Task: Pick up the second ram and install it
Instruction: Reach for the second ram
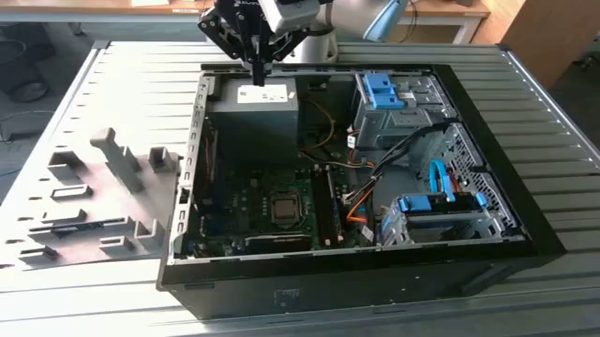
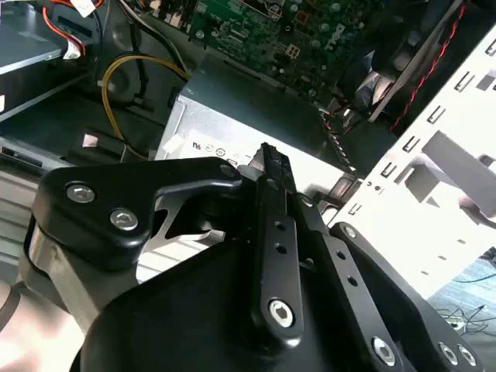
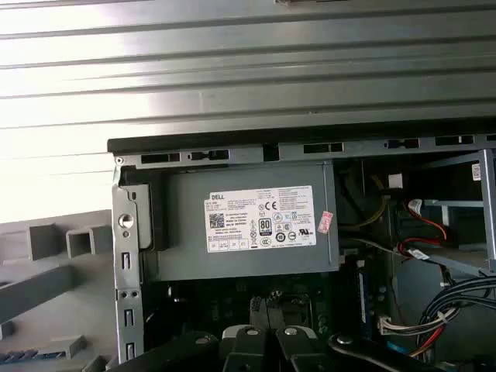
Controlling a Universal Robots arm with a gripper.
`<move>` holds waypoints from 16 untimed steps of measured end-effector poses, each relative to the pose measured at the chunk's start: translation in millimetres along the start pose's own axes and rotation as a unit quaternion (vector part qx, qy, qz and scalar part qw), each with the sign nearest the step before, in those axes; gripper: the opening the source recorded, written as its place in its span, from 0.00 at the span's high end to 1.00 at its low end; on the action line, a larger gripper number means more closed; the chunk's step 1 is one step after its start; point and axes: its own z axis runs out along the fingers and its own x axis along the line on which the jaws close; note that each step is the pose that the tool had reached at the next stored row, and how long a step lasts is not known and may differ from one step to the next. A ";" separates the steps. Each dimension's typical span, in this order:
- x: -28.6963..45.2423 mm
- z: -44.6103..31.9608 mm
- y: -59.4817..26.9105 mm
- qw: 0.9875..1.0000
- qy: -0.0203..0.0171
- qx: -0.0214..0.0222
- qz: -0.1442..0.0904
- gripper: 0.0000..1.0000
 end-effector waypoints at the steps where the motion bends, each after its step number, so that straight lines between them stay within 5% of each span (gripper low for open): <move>1: 0.0 0.0 0.0 1.000 0.000 0.000 0.000 0.89; 8: 3.7 0.0 -0.3 1.000 0.000 0.000 0.000 0.89; 16: 39.6 0.1 -3.2 1.000 -0.001 0.000 0.000 0.89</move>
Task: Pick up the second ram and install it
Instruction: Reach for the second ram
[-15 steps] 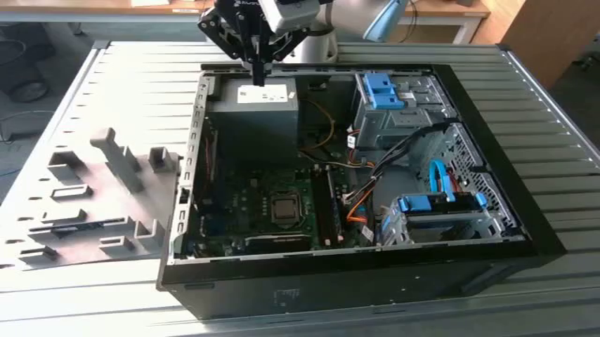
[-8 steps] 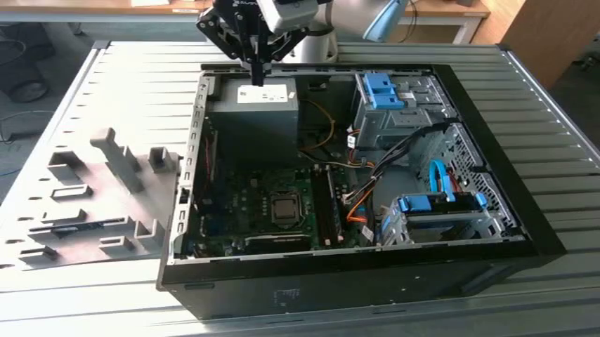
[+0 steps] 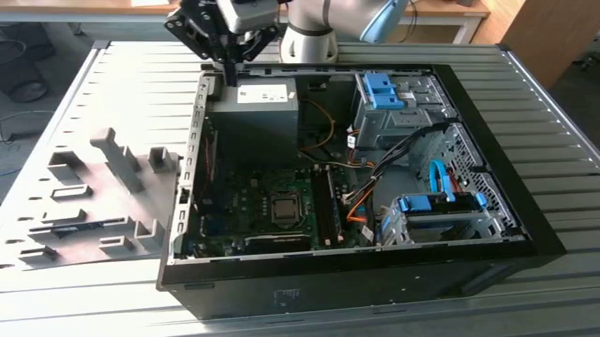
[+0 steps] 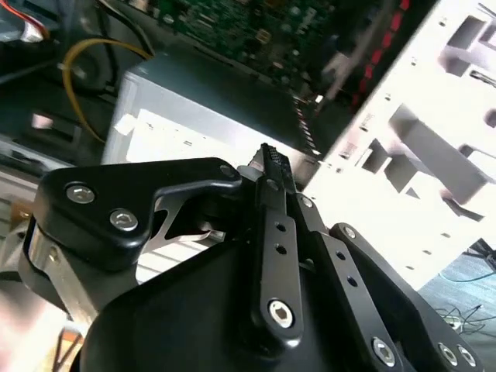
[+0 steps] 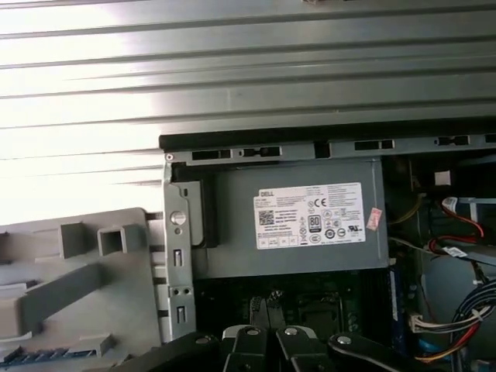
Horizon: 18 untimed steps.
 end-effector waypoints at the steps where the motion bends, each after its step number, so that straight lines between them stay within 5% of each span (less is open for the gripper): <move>1: 4.5 0.0 -0.4 1.000 0.000 0.000 0.000 0.89; 18: 76.3 0.2 -6.2 1.000 -0.001 0.000 0.000 0.89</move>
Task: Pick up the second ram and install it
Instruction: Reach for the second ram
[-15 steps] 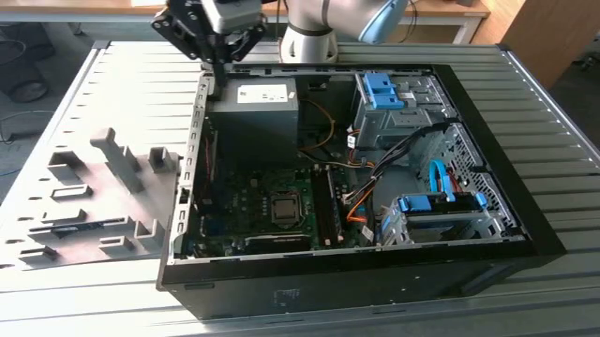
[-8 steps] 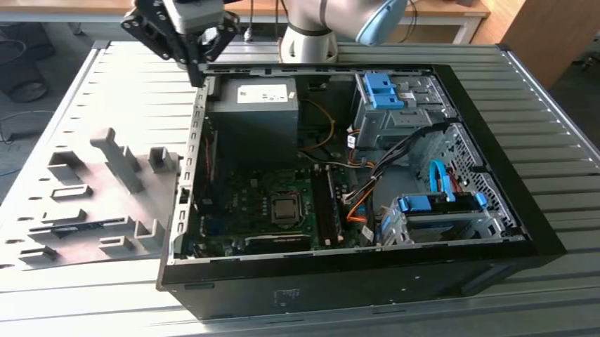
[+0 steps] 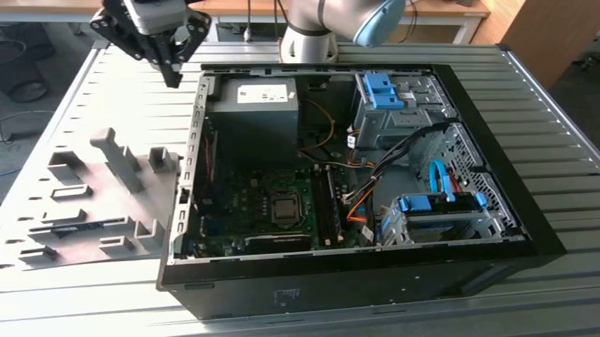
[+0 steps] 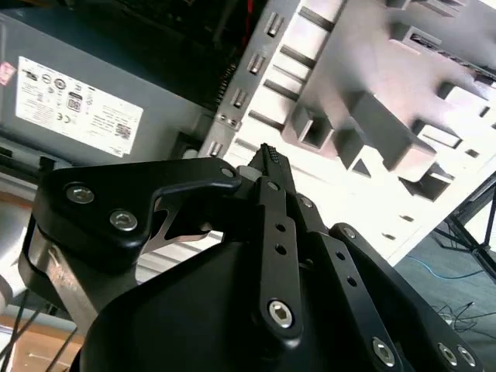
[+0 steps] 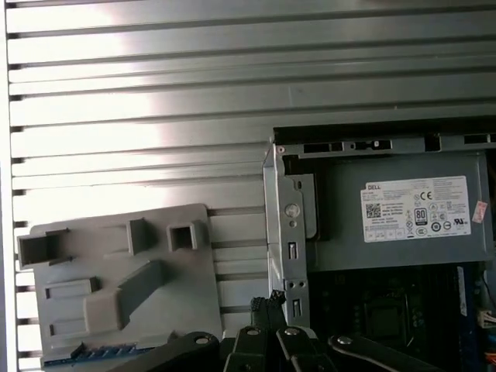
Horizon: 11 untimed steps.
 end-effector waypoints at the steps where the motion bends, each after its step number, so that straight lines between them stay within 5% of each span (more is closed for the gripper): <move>1: 3.7 0.1 -0.3 1.000 0.000 0.000 0.000 0.89; 11: 41.7 0.3 -3.4 1.000 0.000 0.000 0.000 0.89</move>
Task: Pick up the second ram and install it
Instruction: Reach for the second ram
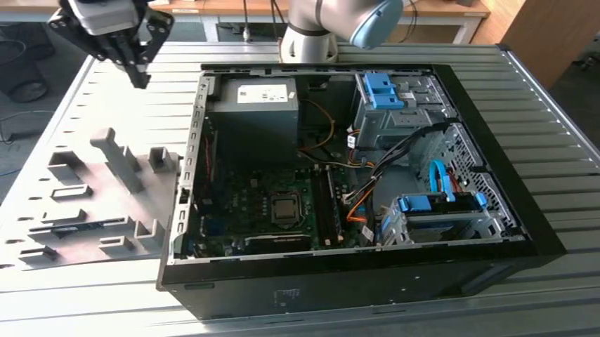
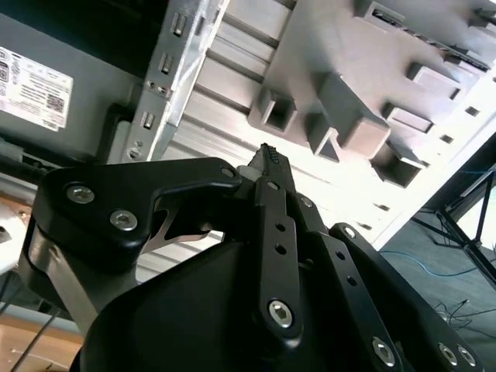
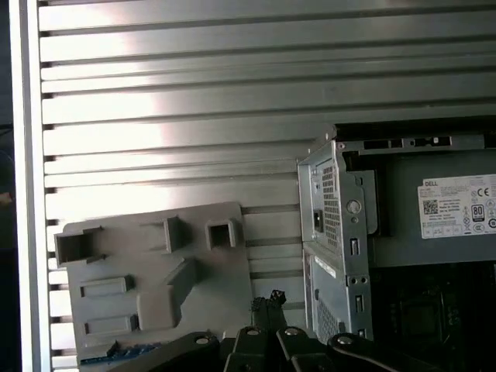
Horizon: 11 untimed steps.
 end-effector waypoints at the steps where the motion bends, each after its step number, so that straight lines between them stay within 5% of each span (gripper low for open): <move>1: 4.1 0.0 -0.3 1.000 0.000 0.000 0.000 0.89; 11: 43.7 0.7 -3.6 1.000 0.000 0.000 0.000 0.89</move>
